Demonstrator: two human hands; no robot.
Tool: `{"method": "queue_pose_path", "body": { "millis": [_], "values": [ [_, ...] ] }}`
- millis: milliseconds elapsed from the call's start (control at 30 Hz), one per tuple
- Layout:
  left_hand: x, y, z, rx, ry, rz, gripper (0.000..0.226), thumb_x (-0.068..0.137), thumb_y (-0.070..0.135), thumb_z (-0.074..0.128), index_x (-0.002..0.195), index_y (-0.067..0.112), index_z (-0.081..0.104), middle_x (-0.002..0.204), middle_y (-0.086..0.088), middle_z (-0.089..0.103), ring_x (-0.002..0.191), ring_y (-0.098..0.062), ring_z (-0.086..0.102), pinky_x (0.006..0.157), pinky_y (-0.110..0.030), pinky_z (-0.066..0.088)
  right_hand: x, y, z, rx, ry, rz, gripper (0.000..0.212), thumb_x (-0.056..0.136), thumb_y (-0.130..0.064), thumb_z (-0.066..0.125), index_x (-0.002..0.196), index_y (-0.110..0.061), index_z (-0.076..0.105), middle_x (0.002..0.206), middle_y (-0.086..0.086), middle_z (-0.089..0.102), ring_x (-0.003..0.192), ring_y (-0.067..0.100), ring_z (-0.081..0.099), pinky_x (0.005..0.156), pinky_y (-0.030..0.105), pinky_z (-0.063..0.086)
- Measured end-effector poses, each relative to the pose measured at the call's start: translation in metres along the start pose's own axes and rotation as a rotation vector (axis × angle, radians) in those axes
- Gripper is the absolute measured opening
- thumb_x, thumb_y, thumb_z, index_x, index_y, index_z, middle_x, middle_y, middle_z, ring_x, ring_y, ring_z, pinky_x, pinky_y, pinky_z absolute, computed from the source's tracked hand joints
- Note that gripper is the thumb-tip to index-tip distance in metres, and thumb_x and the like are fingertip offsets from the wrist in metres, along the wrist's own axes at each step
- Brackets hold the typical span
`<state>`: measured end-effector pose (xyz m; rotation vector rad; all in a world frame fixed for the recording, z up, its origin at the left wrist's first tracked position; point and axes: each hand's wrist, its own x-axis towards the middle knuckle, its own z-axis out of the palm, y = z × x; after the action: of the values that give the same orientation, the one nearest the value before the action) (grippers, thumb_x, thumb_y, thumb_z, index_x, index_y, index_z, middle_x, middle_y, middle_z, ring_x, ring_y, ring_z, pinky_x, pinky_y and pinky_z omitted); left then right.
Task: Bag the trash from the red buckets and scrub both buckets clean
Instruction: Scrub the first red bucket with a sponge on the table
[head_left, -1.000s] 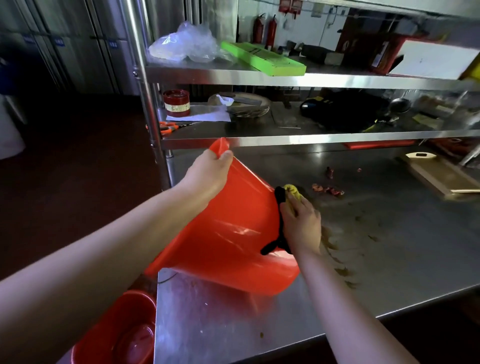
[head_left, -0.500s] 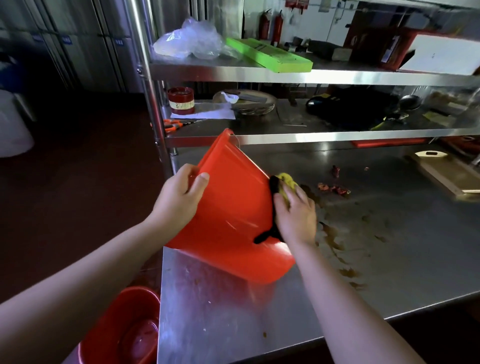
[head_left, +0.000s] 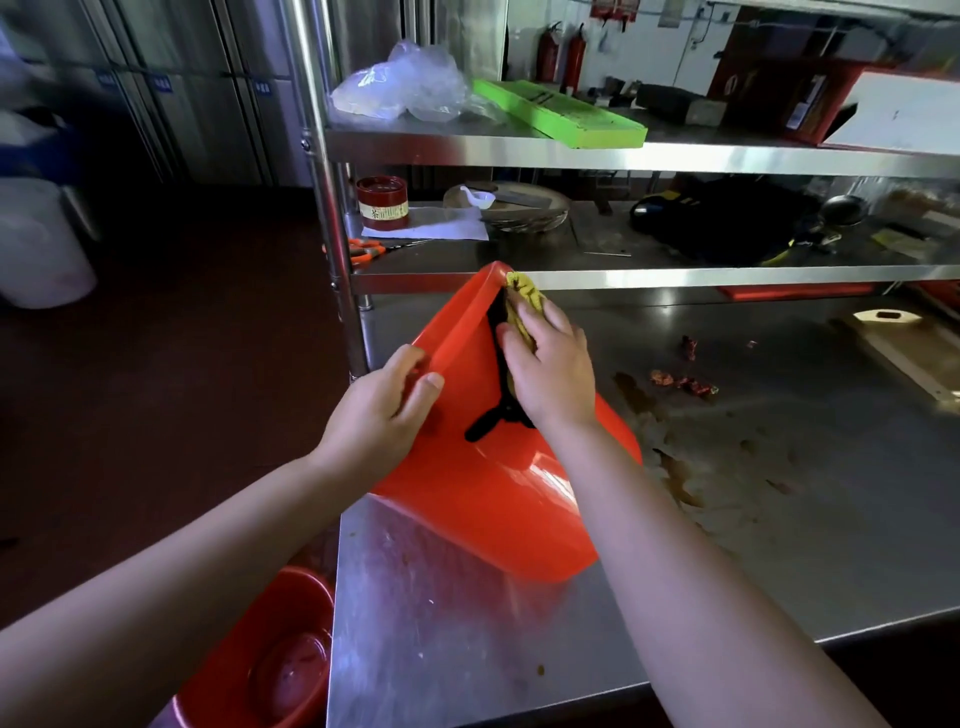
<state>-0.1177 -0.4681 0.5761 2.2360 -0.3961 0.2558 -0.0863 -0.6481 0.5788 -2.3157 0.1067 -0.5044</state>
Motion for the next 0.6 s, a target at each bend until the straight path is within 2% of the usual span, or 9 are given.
{"method": "queue_pose_path", "body": {
  "millis": [67,133,200,233,300,367,467,500,600],
  "values": [
    [-0.006,-0.005,-0.006,-0.063,-0.014,-0.008,0.018,0.092,0.038,0.042,0.091,0.022,0.049,0.053,0.003,0.046,0.046,-0.013,0.042,0.048,-0.034,0.036,-0.004,0.023,-0.001,0.008,0.016,0.051,0.041,0.093,-0.044,0.043,0.134,-0.038,0.05,0.144,-0.014,0.041,0.127,0.016,0.036,0.103,0.034,0.035],
    [-0.008,-0.012,-0.015,-0.097,-0.034,-0.03,0.014,0.085,0.034,0.041,0.082,0.023,0.048,0.051,0.004,0.043,0.044,-0.008,0.04,0.046,-0.032,0.034,-0.013,0.053,-0.004,-0.011,0.016,0.152,0.042,0.089,-0.049,0.041,0.126,-0.037,0.057,0.135,-0.013,0.05,0.12,0.02,0.046,0.094,0.038,0.044],
    [-0.004,-0.013,-0.027,-0.121,-0.065,-0.059,0.006,0.077,0.026,0.044,0.081,0.024,0.047,0.06,0.005,0.046,0.051,-0.006,0.041,0.05,-0.03,0.036,-0.027,0.079,-0.012,-0.029,0.01,0.237,0.046,0.085,-0.053,0.038,0.121,-0.035,0.062,0.128,-0.013,0.055,0.115,0.022,0.051,0.087,0.038,0.047],
    [0.0,-0.009,-0.031,-0.182,-0.079,-0.073,0.015,0.072,0.022,0.046,0.087,0.025,0.048,0.071,0.004,0.05,0.058,-0.005,0.045,0.054,-0.028,0.039,-0.034,0.089,-0.016,-0.031,0.01,0.265,0.047,0.085,-0.053,0.039,0.121,-0.034,0.062,0.128,-0.012,0.055,0.115,0.021,0.051,0.088,0.039,0.047],
    [0.018,0.003,-0.035,-0.349,-0.092,-0.157,0.045,0.068,0.017,0.051,0.112,0.02,0.042,0.1,0.001,0.053,0.078,-0.006,0.052,0.061,-0.025,0.045,-0.042,0.099,-0.021,-0.025,0.024,0.282,0.048,0.084,-0.054,0.038,0.121,-0.035,0.062,0.128,-0.012,0.056,0.118,0.021,0.05,0.093,0.042,0.047],
    [0.045,0.015,-0.034,-0.377,-0.114,-0.32,0.048,0.08,0.022,0.057,0.123,0.022,0.034,0.111,-0.001,0.054,0.089,-0.013,0.058,0.067,-0.028,0.049,-0.048,0.096,-0.021,-0.039,0.034,0.245,0.045,0.087,-0.051,0.041,0.125,-0.034,0.06,0.134,-0.01,0.053,0.123,0.022,0.046,0.098,0.041,0.044],
    [0.07,0.024,-0.027,-0.196,-0.16,-0.494,0.037,0.092,0.046,0.046,0.121,0.023,0.048,0.101,0.001,0.061,0.091,-0.018,0.06,0.084,-0.035,0.048,-0.054,0.088,-0.015,-0.123,0.05,0.139,0.039,0.094,-0.034,0.051,0.132,-0.028,0.055,0.142,-0.005,0.048,0.126,0.024,0.041,0.099,0.035,0.037],
    [0.07,0.024,-0.023,-0.125,-0.136,-0.483,0.037,0.094,0.047,0.042,0.117,0.021,0.054,0.094,0.003,0.06,0.086,-0.016,0.057,0.078,-0.032,0.046,-0.057,0.083,-0.014,-0.145,0.055,0.113,0.039,0.094,-0.032,0.052,0.132,-0.028,0.055,0.142,-0.005,0.048,0.124,0.024,0.041,0.098,0.033,0.036],
    [0.053,0.023,-0.018,-0.026,-0.042,-0.425,0.038,0.095,0.048,0.038,0.101,0.016,0.057,0.081,-0.001,0.058,0.07,-0.02,0.056,0.062,-0.036,0.048,-0.057,0.063,-0.007,-0.158,0.045,0.041,0.04,0.094,-0.034,0.052,0.133,-0.029,0.053,0.142,-0.006,0.047,0.121,0.024,0.042,0.098,0.032,0.034]
  ]
}}
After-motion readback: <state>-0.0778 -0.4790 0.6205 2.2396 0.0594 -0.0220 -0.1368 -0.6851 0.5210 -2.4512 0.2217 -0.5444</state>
